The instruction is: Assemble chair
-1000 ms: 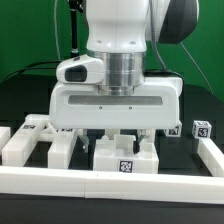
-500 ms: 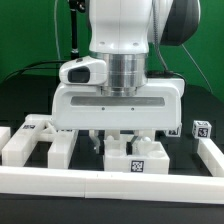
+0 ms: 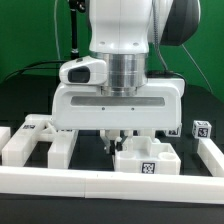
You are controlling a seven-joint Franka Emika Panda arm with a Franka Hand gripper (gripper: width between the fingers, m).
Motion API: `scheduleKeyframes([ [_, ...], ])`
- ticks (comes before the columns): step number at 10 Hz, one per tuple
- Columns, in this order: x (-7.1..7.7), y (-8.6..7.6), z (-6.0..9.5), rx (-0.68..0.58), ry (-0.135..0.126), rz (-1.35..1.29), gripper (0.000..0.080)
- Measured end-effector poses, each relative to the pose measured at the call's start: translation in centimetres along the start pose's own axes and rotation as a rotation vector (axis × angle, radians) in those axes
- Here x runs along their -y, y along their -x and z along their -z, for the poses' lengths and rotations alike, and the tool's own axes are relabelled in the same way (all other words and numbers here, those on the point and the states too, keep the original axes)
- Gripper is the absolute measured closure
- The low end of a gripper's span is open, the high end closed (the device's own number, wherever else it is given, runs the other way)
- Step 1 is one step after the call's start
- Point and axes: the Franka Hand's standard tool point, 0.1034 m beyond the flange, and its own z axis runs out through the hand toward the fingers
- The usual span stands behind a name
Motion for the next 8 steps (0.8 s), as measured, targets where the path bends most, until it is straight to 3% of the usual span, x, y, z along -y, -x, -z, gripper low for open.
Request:
scheduleKeyframes([
  [7,0.2,-0.2,0.0,-0.01,0.001,-0.002,0.077],
  [8,1.0,-0.9,-0.1,-0.013,0.0,-0.062,0.077],
])
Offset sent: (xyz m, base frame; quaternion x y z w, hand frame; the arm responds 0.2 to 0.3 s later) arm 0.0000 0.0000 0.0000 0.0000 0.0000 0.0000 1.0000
